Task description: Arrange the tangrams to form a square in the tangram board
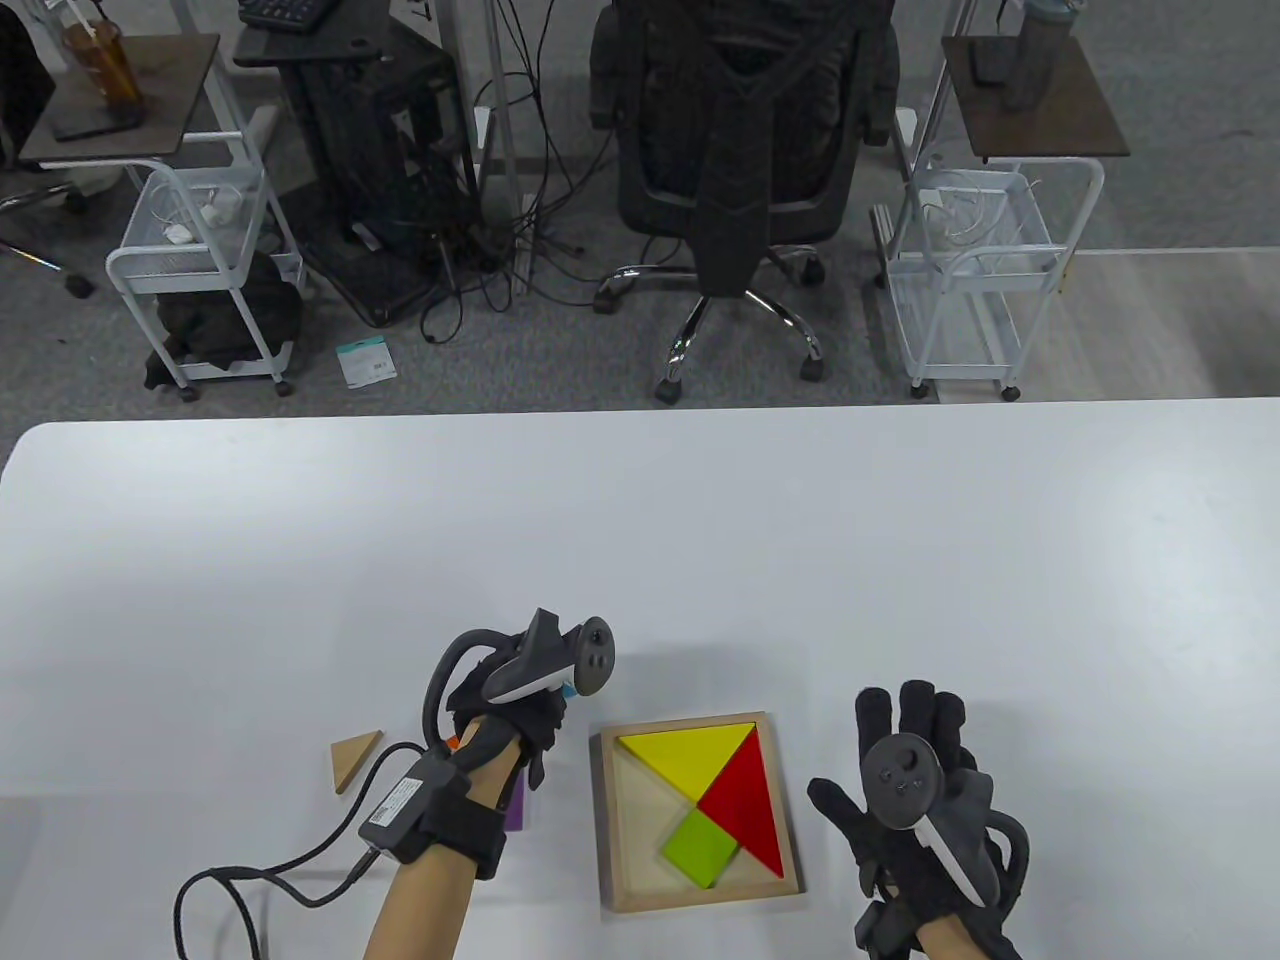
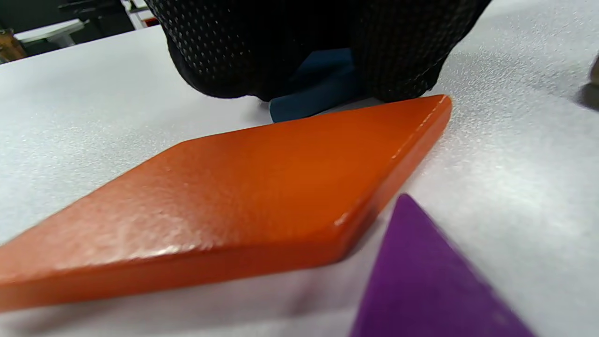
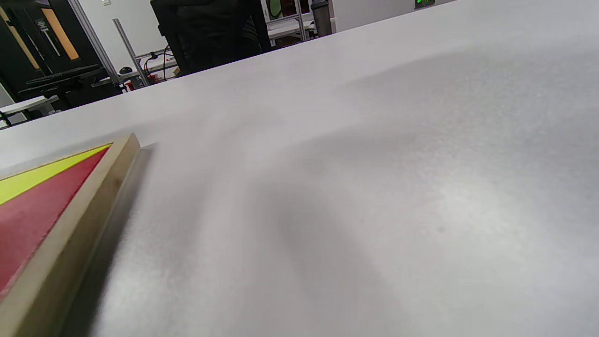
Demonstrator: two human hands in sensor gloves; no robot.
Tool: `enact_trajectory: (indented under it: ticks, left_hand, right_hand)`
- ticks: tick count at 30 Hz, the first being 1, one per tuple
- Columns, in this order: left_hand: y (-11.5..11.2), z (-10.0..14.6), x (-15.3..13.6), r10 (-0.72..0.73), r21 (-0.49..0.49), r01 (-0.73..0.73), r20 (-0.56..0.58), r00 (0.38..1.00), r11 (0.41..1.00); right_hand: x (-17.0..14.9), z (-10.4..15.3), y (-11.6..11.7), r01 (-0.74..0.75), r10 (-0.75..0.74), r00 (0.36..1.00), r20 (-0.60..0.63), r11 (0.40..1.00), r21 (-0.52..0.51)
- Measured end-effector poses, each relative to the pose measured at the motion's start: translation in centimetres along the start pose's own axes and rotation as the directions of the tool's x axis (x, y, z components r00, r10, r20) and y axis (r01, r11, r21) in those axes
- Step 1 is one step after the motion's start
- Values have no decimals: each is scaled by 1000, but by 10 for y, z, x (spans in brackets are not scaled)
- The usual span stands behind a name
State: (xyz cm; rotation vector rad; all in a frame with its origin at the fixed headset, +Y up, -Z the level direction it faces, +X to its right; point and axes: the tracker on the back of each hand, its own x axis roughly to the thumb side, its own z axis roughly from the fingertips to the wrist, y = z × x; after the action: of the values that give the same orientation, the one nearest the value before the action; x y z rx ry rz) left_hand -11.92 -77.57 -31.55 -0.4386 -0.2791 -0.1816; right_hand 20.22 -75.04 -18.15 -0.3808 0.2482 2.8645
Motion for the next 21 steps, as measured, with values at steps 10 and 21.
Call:
enact_trajectory:
  ticks: [10,21]
  left_hand:
    - [24,52,47,123,166,-143,124,985,976]
    - [-3,118,176,-35,208,-67,452,891,976]
  right_hand:
    - [-4,0,-5,40,-40,999,-10,999,-15]
    - [-25,1,-17,139,-143,987,-75,989,-50]
